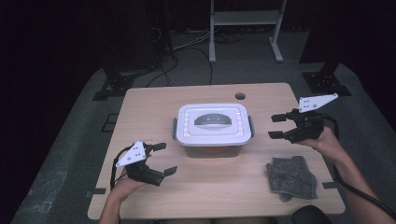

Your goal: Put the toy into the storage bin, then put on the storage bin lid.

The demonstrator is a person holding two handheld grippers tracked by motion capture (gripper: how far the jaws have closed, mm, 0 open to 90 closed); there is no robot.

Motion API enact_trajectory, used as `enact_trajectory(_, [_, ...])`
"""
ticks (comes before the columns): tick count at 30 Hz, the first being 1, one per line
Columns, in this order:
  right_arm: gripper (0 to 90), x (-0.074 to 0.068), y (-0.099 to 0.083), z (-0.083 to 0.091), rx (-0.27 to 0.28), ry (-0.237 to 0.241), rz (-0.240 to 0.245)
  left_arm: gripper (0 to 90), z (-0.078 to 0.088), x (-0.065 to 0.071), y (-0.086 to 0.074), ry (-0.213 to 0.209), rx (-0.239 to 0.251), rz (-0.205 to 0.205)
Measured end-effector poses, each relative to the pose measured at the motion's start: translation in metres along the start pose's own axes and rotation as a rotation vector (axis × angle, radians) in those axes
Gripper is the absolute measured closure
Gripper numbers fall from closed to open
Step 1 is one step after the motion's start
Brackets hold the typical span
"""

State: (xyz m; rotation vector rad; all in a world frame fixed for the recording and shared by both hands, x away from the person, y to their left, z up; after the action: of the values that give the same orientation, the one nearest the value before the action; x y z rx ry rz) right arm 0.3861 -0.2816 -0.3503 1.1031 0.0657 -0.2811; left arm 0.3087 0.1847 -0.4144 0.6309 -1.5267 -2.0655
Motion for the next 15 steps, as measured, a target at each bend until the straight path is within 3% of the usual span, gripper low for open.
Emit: enact_trajectory(15, [27.6, -0.005, -0.036, 0.012, 0.022, -0.026, -0.059, 7.1, -0.003, 0.001, 0.000, -0.009, -0.006, -0.001])
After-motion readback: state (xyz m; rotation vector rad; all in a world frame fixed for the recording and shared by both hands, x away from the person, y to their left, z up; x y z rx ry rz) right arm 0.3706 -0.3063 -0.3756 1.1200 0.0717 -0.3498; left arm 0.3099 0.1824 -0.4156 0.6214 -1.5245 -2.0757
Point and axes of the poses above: each handheld gripper's, and its own axes: z roughly backward along the jaws, y roughly out of its top, x roughly to its right, the point moved 3 cm from there along -z, roughly forward along the jaws, and after that the axes turned 13 degrees about y, right-handed, at the moved point
